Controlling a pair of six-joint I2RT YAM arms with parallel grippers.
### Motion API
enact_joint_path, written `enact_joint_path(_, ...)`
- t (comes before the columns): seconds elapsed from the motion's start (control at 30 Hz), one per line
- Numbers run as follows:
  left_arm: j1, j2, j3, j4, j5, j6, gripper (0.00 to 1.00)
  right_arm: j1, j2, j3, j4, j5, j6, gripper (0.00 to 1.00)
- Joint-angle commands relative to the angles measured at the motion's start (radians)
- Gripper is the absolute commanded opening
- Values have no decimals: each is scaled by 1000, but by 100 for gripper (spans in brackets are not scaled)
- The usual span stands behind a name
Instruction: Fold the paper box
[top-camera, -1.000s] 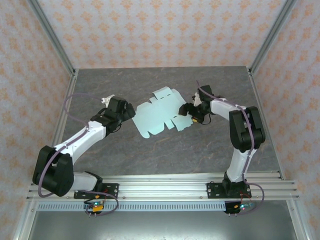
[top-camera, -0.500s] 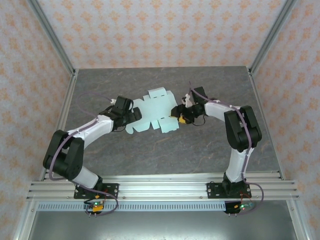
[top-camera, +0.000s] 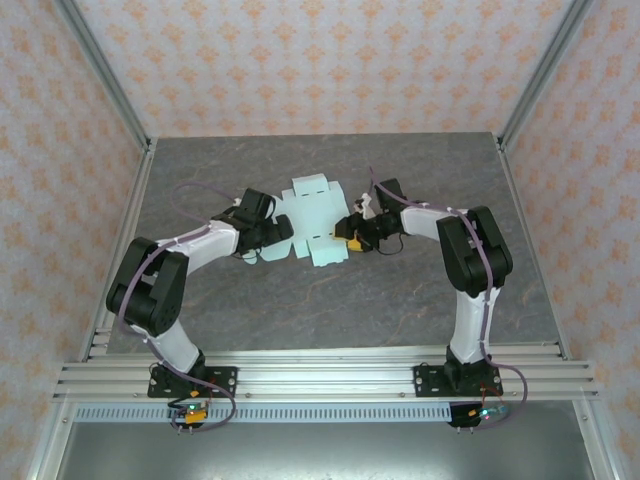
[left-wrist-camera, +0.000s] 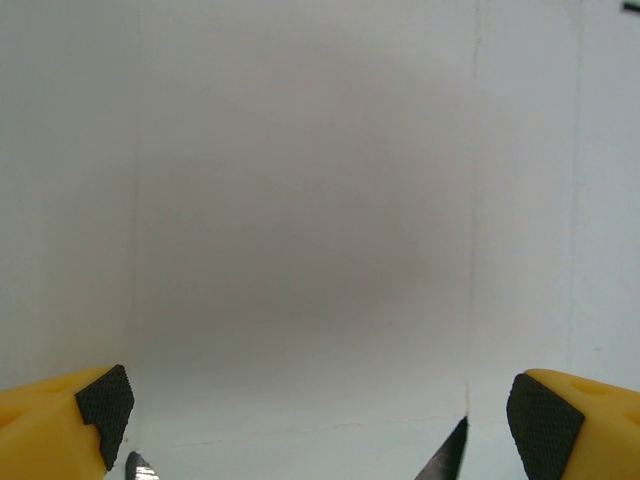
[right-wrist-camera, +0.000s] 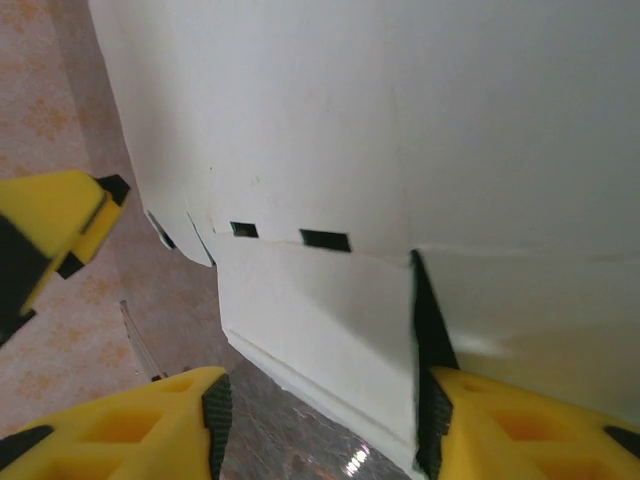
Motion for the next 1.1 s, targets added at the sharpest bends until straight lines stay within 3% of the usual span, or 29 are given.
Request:
enact_joint_path(0.0, 1, 6, 39, -12, -2, -9, 100, 0, 27, -21, 62, -48, 15, 51)
enact_joint_path(0.27, 1, 20, 32, 5, 7, -19, 100, 0, 37, -37, 127, -92, 46, 39)
enact_joint_path(0.53, 2, -14, 42, -9, 11, -16, 100, 2, 56, -44, 185, -130, 80, 16)
enact_joint_path(0.73, 20, -77, 78, -89, -12, -11, 100, 2, 16, -57, 193, -101, 71, 9)
enact_joint_path(0.93, 63, -221, 112, -156, -39, -5, 100, 2, -109, -24, 54, 37, -58, 1)
enact_joint_path(1.07, 112, -328, 144, -196, -73, 0, 100, 28, -223, 80, -159, 253, -244, 0)
